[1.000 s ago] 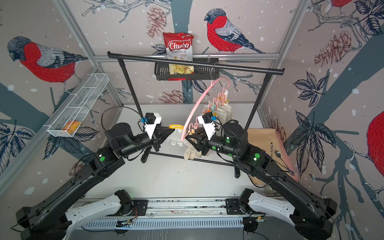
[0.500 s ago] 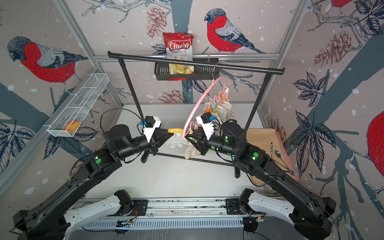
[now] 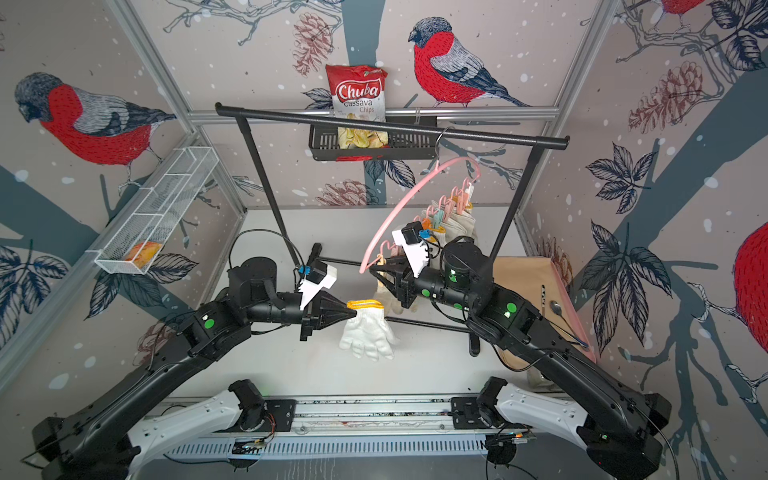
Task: Clip the gloves onto a hanger to dry
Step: Open the clamp at the hanger, then clamp the glove onto the hanger.
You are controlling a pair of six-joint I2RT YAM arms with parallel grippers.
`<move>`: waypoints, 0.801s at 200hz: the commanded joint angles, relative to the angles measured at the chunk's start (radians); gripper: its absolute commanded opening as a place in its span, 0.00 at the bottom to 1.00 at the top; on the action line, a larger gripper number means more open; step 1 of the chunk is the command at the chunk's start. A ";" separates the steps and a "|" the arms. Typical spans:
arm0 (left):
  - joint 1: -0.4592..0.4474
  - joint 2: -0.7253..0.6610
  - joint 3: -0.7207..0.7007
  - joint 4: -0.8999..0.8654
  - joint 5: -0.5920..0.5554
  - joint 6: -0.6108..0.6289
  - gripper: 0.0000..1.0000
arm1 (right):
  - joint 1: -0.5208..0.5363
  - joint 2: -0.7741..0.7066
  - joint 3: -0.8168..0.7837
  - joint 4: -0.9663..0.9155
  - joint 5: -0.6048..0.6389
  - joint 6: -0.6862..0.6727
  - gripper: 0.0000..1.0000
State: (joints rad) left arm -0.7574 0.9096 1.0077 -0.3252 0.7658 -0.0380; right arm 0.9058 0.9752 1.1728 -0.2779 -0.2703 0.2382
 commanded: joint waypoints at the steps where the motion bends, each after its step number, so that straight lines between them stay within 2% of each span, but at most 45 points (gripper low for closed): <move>1: -0.001 0.025 0.013 0.100 0.011 -0.031 0.00 | -0.001 0.001 0.008 0.048 -0.003 0.005 0.19; 56: -0.002 0.078 0.032 0.133 -0.071 -0.027 0.00 | -0.001 -0.001 0.007 0.050 -0.010 0.007 0.19; 160: -0.001 0.106 0.068 0.158 -0.080 -0.025 0.00 | -0.007 -0.003 0.001 0.055 -0.023 0.008 0.19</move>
State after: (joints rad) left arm -0.7574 1.0111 1.0618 -0.2138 0.6842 -0.0715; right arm 0.9016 0.9749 1.1728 -0.2691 -0.2817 0.2386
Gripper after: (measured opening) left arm 0.049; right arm 0.254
